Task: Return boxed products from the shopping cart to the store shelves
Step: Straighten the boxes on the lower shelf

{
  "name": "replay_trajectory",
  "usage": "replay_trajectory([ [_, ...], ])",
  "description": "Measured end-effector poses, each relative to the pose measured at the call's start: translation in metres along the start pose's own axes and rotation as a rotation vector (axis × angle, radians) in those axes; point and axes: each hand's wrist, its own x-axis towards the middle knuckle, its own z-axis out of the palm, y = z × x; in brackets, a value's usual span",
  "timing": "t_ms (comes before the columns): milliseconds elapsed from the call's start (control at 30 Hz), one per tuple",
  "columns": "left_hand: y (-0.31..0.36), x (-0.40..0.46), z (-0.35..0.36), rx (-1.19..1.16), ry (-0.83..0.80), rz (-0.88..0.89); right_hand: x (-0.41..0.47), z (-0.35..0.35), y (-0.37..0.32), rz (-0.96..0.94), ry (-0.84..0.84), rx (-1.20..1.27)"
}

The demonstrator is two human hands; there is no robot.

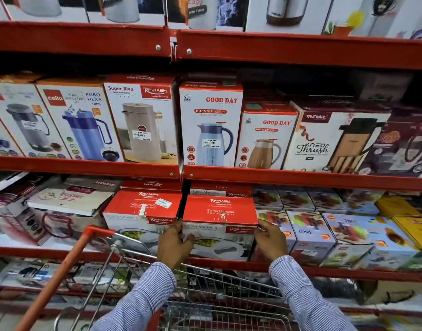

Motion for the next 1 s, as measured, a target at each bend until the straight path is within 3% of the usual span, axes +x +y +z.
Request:
replay_trajectory([
  [333,0.004,0.007,0.007,-0.042,-0.006,-0.025,0.005,-0.007,0.000,0.005,-0.083,-0.024],
  [500,0.015,-0.021,0.024,-0.090,0.328,0.067,0.033,-0.044,0.025,-0.054,-0.078,-0.190],
  [600,0.028,-0.037,0.061,-0.075,0.177,0.195,0.067,-0.070,0.038,-0.120,-0.183,-0.509],
  [700,0.044,-0.041,0.104,-0.058,-0.033,0.203,0.093,-0.084,0.041,-0.190,-0.387,-0.831],
  [833,0.067,-0.034,0.148,-0.093,-0.245,0.125,0.117,-0.087,0.041,-0.270,-0.515,-0.967],
  [1000,0.069,-0.019,0.181,0.049,-0.335,-0.012,0.133,-0.087,0.048,-0.323,-0.558,-1.007],
])
